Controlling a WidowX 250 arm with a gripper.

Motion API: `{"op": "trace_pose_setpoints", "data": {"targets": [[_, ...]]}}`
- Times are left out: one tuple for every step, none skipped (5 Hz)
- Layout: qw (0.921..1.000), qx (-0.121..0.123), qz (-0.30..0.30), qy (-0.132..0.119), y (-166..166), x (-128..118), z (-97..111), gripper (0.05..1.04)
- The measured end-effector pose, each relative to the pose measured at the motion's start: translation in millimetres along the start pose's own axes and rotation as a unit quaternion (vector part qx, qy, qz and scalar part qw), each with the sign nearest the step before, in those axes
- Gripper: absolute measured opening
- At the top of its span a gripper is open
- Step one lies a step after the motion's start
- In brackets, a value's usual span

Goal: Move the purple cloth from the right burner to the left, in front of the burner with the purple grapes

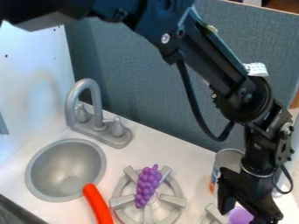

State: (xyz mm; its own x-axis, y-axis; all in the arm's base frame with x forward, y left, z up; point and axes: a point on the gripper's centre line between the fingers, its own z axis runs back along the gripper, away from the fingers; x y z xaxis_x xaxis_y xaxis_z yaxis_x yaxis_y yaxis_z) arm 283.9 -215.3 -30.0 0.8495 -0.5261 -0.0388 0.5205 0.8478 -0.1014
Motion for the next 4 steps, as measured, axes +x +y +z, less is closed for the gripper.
{"op": "trace_pose_setpoints", "data": {"targets": [[0.9997, 0.001, 0.004, 0.022, 2, -7, -14, 1.001], [0.9997, 0.009, 0.001, 0.022, 4, -6, -14, 1.000], [0.9996, 0.014, -0.016, 0.018, -7, -2, -11, 1.000], [0.9996, 0.015, -0.018, 0.015, -12, 6, -7, 1.001]]}}
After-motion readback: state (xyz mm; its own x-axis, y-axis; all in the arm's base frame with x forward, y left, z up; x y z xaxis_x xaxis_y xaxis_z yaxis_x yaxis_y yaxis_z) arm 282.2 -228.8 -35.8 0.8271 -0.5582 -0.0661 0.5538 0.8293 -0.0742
